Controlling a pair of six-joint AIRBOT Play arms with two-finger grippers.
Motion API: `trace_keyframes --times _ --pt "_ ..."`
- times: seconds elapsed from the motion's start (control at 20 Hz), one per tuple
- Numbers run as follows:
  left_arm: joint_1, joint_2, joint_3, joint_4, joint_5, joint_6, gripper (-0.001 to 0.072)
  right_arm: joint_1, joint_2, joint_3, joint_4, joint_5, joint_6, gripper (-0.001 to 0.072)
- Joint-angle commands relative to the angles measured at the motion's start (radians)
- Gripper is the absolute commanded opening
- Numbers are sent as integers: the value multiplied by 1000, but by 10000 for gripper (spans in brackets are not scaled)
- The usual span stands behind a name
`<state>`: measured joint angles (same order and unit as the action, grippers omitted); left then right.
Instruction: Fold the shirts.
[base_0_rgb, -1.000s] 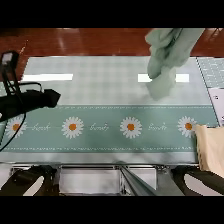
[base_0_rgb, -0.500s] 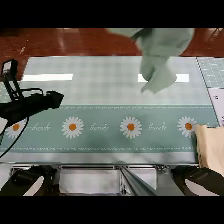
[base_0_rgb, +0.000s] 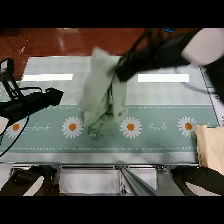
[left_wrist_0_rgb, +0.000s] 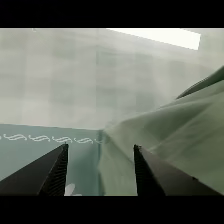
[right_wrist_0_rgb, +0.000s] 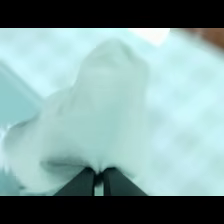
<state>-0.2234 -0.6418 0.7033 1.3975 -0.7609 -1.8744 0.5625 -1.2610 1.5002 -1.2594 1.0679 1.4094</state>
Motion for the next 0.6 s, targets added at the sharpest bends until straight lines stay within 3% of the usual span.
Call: trace_keyframes --times 0.0,0.05,0.1,0.15,0.2,0.3,0.45,0.55 --pt "0 -2 -1 8 2 -5 506 5 -2 -442 35 -145 104 21" --pt "0 -4 -1 6 1 -5 506 0 -2 -529 50 -189 126 26" --pt "0 -8 -1 -2 -1 -5 506 -14 -2 -574 55 -200 154 153" --pt "-1 -18 -1 -11 -2 -5 506 -38 -2 -584 50 -178 166 426" --pt "-4 -31 -1 -11 -6 -3 506 -70 2 -569 40 -145 163 411" --pt "8 -62 0 21 -8 113 506 -183 34 -484 -16 -60 127 409" --pt "181 -95 2 36 -77 -24 506 -459 167 -389 -165 -23 152 408" --pt "308 -148 -11 -93 -231 -13 506 -668 250 -460 -152 -8 160 408"
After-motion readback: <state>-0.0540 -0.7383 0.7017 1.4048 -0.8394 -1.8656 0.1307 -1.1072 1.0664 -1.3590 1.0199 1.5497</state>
